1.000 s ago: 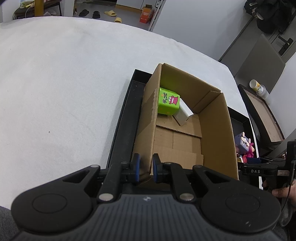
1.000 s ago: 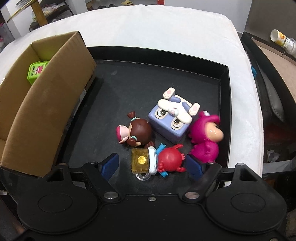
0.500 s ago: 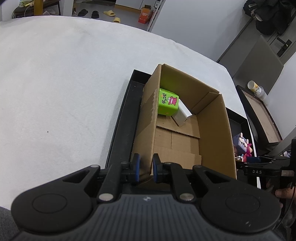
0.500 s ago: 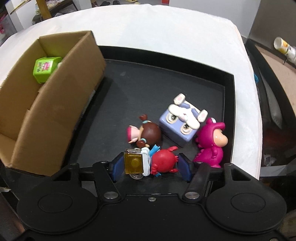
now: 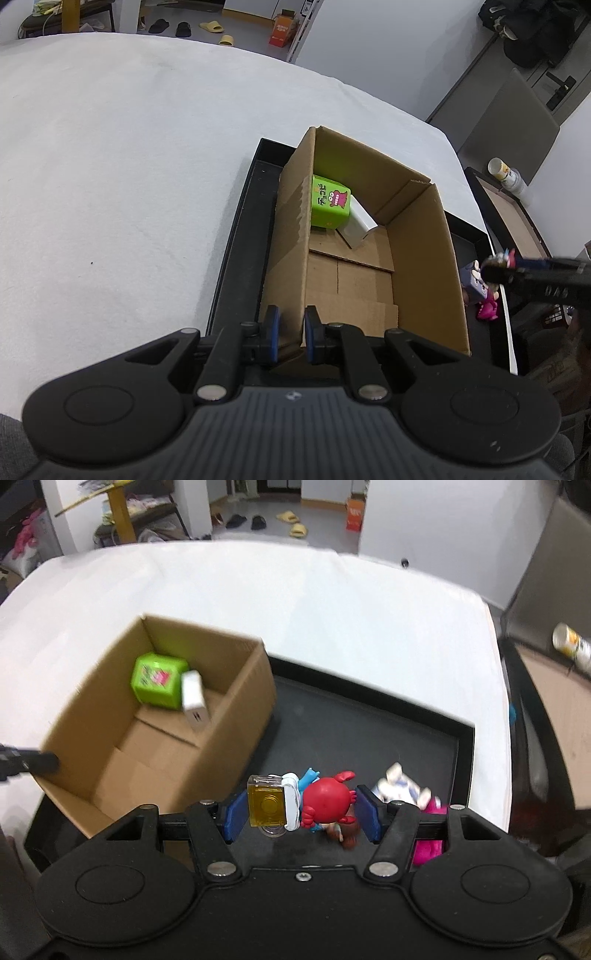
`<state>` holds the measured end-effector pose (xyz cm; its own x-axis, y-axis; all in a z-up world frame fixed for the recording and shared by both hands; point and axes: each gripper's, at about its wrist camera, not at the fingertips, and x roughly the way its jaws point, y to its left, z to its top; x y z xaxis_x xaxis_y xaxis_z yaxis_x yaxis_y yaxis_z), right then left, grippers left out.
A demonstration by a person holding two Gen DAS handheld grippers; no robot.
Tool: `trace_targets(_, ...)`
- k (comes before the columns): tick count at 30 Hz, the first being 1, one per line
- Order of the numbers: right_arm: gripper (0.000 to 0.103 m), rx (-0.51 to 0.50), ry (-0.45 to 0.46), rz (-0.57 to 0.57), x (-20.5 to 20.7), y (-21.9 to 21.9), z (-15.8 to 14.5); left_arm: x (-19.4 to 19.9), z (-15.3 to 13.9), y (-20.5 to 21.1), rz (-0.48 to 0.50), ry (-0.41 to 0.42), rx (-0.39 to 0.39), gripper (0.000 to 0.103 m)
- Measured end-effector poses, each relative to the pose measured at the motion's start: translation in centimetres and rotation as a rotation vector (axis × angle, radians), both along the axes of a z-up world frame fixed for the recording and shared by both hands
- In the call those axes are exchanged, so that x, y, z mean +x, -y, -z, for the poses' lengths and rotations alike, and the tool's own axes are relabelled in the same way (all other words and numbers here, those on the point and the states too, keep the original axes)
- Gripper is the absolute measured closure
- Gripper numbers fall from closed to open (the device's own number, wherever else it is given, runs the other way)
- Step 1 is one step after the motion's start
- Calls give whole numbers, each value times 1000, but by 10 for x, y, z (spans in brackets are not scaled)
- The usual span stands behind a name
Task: Organize rigid objects
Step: 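Carry the yellow charm and red crab with the right gripper over the box, then open the right gripper to drop the charm and crab into the box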
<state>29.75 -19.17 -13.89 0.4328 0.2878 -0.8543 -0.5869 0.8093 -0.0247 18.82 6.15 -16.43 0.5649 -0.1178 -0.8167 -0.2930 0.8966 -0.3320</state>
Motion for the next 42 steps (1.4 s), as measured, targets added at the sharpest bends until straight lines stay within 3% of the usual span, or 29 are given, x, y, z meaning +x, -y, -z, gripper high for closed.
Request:
trace_targets(12, 44, 7, 67, -73, 6, -42, -38, -3, 1, -6, -3, 14, -33, 90)
trace_targets(30, 44, -56, 115, -129, 11, -100, -31, -2, 3, -10, 12, 19, -51, 90)
trace_targets(34, 42, -91, 163, -104, 11, -102, -33, -2, 3, -9, 15, 22, -46, 90)
trace_targets(42, 41, -40, 127, -35, 11, -71, -40, -3, 2, -9, 14, 23, -42, 91)
